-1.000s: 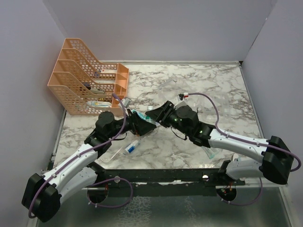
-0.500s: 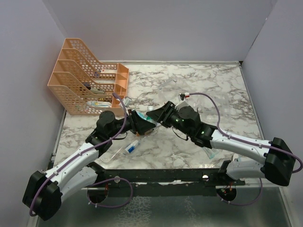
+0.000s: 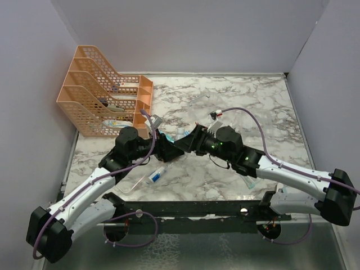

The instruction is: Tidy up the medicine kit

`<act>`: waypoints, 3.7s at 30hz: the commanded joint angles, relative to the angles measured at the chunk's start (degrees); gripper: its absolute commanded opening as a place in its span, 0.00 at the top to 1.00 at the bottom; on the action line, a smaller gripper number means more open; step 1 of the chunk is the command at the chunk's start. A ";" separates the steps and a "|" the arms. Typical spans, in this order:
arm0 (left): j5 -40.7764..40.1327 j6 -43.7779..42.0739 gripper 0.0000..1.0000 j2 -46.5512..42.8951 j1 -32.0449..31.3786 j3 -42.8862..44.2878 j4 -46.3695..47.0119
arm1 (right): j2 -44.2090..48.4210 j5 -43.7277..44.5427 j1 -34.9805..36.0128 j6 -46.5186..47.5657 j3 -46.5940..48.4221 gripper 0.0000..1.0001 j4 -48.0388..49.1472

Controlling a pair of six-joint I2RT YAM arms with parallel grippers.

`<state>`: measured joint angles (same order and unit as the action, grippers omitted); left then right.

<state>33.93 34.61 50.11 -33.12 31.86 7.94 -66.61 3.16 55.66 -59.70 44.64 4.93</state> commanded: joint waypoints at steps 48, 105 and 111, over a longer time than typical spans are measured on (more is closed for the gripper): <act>-29.63 -6.97 0.01 -11.32 -0.02 3.75 -17.95 | -32.55 12.93 -25.84 -13.98 30.20 0.61 -21.70; -33.58 -7.84 0.01 -11.59 0.08 3.54 -20.86 | -34.82 10.73 -25.78 4.92 36.97 0.41 -26.18; -36.35 -7.98 0.01 -13.24 0.08 3.59 -21.34 | -26.45 -4.77 -25.78 24.22 32.69 0.41 -23.28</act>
<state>1.08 27.27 38.50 -33.10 35.20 -12.64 -98.17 8.43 29.61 -51.27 80.42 -20.47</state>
